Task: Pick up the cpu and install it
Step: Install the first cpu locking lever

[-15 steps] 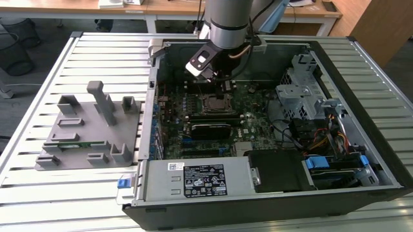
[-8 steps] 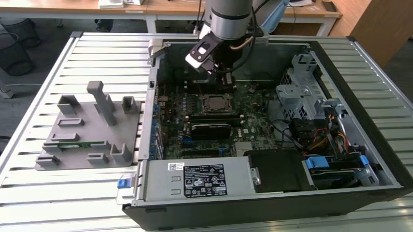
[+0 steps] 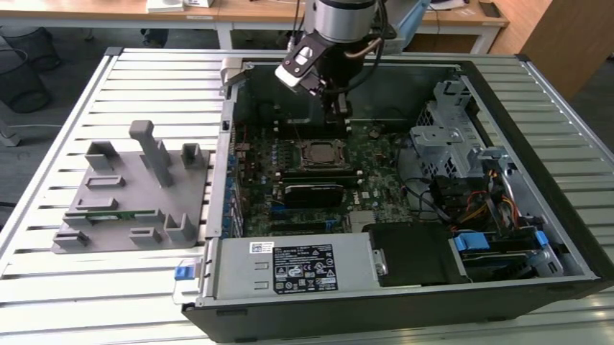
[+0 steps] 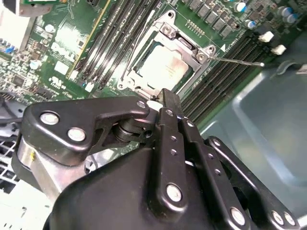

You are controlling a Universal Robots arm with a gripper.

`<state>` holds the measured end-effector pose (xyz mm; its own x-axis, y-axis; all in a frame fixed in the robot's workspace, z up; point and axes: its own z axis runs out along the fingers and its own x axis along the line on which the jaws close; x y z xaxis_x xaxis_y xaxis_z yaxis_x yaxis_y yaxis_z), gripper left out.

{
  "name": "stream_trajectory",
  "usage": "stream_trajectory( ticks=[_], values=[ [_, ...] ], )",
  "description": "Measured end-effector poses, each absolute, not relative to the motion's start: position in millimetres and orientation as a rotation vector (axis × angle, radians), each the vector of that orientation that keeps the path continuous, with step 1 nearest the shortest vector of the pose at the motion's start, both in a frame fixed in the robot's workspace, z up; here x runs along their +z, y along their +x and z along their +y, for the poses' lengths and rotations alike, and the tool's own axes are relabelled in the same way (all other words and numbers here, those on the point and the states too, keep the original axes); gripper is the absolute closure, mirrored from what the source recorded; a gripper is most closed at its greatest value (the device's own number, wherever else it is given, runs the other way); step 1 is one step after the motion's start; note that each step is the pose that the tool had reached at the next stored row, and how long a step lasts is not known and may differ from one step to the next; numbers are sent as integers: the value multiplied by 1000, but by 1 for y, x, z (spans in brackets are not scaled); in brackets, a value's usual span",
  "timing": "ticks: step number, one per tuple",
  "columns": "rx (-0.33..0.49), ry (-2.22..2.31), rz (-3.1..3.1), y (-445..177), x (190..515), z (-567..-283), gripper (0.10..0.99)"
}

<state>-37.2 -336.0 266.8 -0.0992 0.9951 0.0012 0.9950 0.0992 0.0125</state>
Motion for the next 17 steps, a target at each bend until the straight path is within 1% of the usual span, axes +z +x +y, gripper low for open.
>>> stream_trajectory(
  ticks=[5,17],
  values=[
    [16,2087,2338,-37,271,-336,980],
    [17,1821,2552,-37,271,-336,980]
  ],
)
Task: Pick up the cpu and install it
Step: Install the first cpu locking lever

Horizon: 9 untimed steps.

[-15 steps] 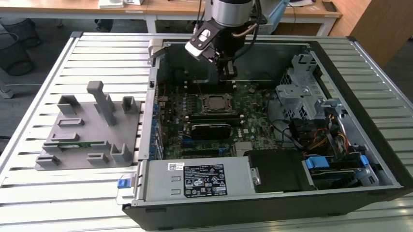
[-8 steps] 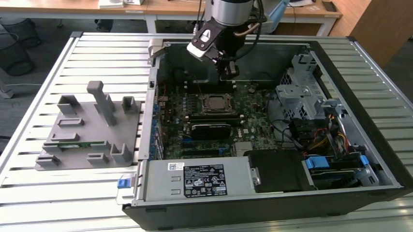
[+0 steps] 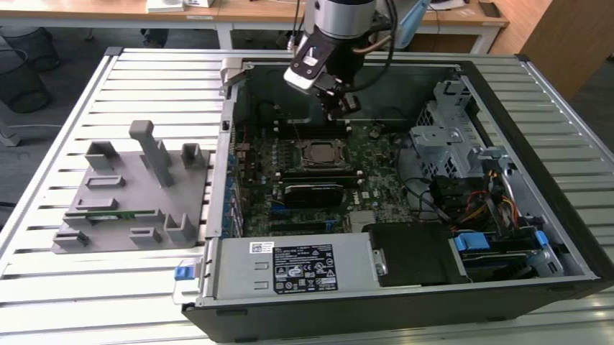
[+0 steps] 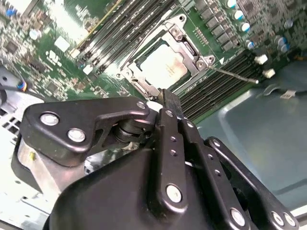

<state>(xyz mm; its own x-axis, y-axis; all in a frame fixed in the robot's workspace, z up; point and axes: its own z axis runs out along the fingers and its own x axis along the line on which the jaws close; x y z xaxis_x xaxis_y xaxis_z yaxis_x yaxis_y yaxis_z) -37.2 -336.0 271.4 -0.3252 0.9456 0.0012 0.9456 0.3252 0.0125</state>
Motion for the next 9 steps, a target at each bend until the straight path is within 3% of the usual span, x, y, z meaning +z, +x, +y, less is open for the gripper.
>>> stream_trajectory(
  ticks=[9],
  values=[
    [18,1607,2693,-37,271,-336,980]
  ],
)
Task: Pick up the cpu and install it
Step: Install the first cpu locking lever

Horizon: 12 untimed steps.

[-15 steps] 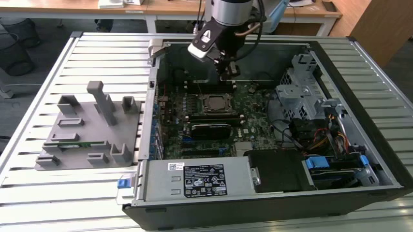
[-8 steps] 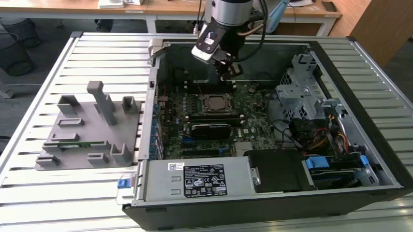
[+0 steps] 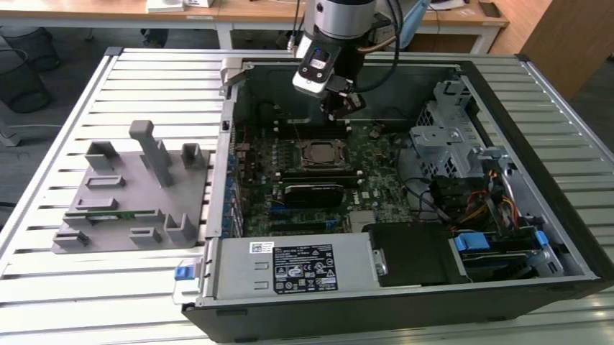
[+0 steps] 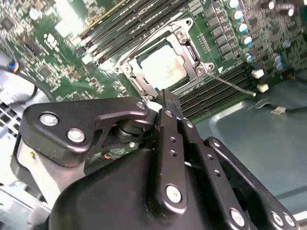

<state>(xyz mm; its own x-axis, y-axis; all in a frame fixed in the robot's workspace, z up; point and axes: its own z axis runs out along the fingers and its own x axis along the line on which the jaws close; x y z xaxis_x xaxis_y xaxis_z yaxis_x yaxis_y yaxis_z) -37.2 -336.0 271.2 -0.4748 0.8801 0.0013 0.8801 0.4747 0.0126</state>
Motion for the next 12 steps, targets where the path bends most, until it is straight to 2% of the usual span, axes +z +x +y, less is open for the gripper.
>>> stream_trajectory(
  ticks=[12],
  values=[
    [19,1305,2853,-37,271,-336,980]
  ],
)
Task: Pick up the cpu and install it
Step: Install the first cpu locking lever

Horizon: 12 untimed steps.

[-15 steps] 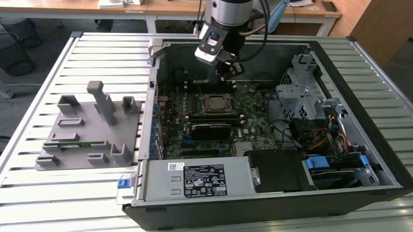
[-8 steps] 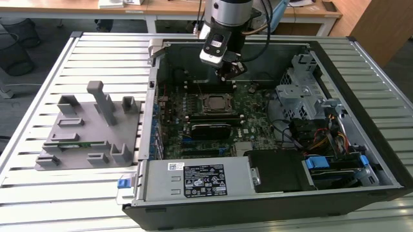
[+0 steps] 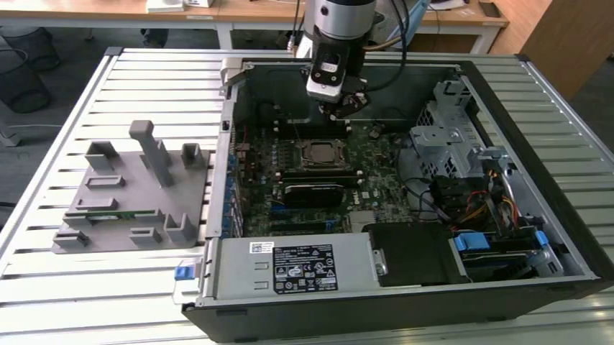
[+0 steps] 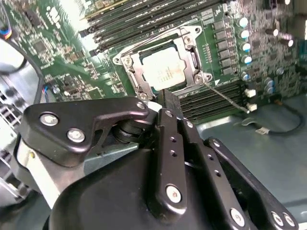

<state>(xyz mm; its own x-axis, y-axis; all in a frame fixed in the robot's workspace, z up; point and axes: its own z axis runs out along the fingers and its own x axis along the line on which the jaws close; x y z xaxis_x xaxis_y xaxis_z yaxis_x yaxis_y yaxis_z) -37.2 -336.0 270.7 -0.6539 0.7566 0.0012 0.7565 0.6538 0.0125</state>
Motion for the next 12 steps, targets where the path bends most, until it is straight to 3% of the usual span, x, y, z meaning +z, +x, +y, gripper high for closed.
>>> stream_trajectory(
  ticks=[12],
  values=[
    [19,986,2980,-37,270,-336,980]
  ],
)
